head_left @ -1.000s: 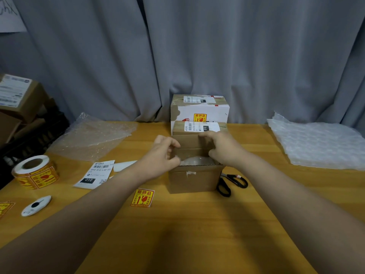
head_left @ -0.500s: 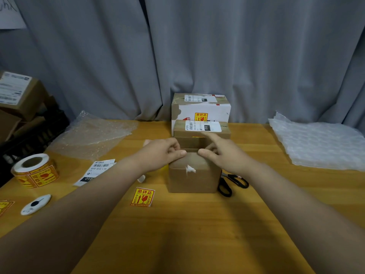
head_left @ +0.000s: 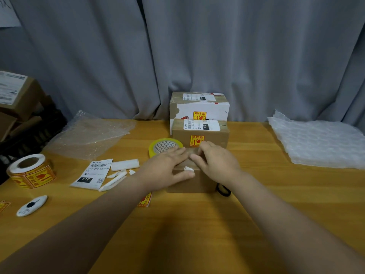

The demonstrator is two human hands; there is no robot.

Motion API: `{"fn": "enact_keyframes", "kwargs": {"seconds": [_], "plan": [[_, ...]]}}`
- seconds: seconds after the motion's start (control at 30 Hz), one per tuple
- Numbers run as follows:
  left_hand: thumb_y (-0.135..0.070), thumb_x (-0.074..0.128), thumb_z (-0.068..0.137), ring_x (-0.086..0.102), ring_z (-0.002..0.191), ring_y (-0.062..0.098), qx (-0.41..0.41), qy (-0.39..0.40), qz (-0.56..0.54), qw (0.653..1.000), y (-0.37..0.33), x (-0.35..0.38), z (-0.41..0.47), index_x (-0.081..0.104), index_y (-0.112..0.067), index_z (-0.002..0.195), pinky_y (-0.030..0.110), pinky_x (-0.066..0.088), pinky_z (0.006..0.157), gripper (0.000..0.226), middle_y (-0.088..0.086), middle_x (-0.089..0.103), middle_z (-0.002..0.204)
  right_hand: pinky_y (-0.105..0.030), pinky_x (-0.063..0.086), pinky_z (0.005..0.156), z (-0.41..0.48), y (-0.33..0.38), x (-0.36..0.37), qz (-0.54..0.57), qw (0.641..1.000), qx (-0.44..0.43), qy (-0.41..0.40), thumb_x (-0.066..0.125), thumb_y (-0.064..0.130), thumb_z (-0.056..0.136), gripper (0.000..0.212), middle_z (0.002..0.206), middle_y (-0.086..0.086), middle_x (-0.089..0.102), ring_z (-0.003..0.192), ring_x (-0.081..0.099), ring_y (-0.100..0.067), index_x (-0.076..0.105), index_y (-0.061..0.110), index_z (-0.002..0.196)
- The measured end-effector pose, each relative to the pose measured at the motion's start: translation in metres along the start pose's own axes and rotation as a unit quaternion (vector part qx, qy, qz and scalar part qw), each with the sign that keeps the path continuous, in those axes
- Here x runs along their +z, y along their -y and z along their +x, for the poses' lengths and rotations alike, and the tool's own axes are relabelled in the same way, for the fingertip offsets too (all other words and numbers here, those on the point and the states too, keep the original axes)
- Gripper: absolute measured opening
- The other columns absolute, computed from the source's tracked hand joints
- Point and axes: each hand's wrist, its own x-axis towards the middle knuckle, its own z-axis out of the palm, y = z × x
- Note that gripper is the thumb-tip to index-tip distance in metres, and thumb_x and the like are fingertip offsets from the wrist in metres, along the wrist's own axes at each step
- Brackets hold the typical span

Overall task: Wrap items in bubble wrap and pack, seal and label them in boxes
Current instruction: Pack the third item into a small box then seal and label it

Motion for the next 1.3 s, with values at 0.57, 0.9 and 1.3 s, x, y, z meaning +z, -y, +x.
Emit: {"fn": "enact_keyframes", "kwargs": {"seconds": [0.57,0.9,1.3], "plan": [[-0.042,0.055,0.09,0.024,0.142,0.016,-0.094,0.129,0.184,0.97,0.067,-0.003,0.042,0.04,-0.035,0.139,0.05,-0.006,0.115,0.051,-0.008,0.042,0.146,-0.056,-0.001,0.116,0.027,0.014,0.011,-0.041,0.97,0.081,0.223,0.007,0.055,0.098,0.054,0.158,-0.004,0.018,0.145,0.013,-0.029,-0.006,0.043,0.149],[-0.018,0.065,0.088,0.06,0.095,0.017,-0.116,-0.215,-0.277,0.929,0.063,-0.036,0.015,0.062,-0.016,0.104,0.034,0.048,0.086,0.016,0.005,0.065,0.101,-0.061,-0.021,0.108,0.019,0.021,0.011,-0.093,0.973,0.086,0.193,-0.004,0.064,0.092,0.064,0.161,-0.008,0.006,0.147,-0.01,-0.029,-0.006,0.038,0.151],[-0.006,0.064,0.086,0.062,0.097,0.008,0.003,-0.211,-0.442,0.872,-0.016,-0.076,-0.002,0.049,-0.02,0.105,0.027,0.053,0.086,0.028,0.009,0.057,0.114,-0.04,0.051,0.093,0.035,0.063,-0.063,0.518,0.852,0.022,-0.078,0.061,0.036,0.091,0.037,0.114,-0.005,0.067,0.109,0.062,-0.02,0.06,0.011,0.119]]}}
